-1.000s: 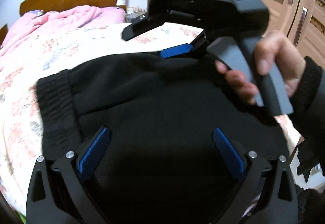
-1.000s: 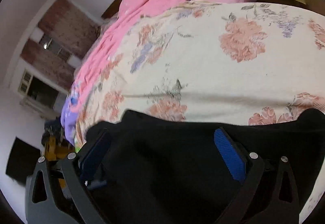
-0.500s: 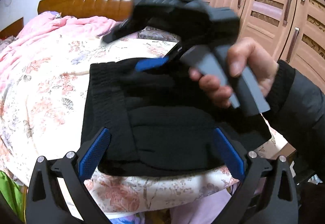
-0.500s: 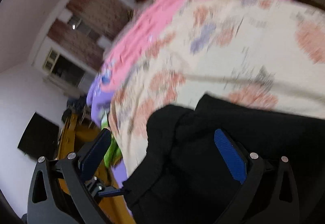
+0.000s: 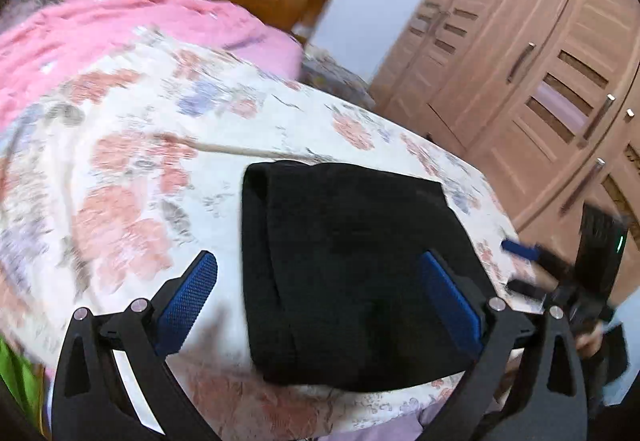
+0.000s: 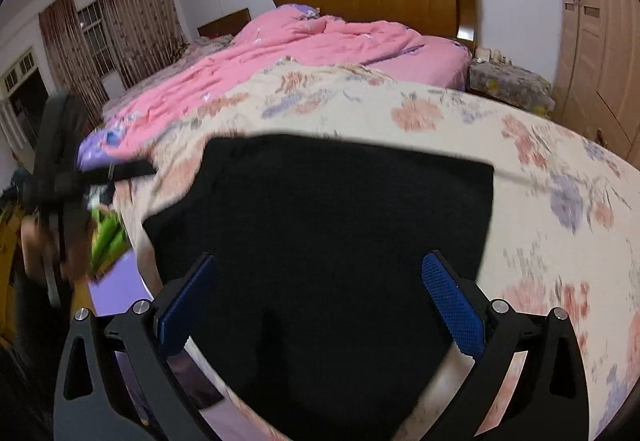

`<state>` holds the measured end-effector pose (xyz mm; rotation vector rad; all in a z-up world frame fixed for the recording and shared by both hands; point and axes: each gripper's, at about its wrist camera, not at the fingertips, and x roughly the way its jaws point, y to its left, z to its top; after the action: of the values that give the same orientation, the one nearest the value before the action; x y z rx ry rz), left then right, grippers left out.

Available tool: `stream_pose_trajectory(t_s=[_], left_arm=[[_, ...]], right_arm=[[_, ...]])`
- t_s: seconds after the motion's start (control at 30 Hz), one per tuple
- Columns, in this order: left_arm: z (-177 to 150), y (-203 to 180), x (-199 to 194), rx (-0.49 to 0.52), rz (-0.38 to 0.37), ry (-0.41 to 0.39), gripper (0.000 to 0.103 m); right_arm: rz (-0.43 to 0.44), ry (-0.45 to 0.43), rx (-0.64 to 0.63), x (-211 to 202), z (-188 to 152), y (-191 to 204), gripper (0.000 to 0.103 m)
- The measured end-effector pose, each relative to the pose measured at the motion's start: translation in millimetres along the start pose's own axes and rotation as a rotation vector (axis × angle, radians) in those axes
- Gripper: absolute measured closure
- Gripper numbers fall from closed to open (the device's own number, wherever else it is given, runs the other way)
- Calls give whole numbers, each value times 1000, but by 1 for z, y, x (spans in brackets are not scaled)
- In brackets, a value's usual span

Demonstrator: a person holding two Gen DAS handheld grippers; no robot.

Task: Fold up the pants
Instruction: 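Release the folded pants and pull both grippers back from the bed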

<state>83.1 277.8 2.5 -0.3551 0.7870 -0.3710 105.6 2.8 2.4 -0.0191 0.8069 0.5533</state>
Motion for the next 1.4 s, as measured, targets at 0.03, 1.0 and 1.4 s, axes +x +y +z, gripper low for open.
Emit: stream_pose_trajectory(t_s=[0.03, 1.0, 1.4], left_arm=[[4, 1, 7, -4, -13, 20, 3], [-36, -118, -4, 305, 604, -239, 2], [-106, -166, 4, 223, 567, -155, 2]], right_arm=[[4, 11, 8, 2, -5, 0, 4], [-176, -56, -102, -46, -59, 11, 4], [-282, 62, -60, -67, -127, 21, 5]])
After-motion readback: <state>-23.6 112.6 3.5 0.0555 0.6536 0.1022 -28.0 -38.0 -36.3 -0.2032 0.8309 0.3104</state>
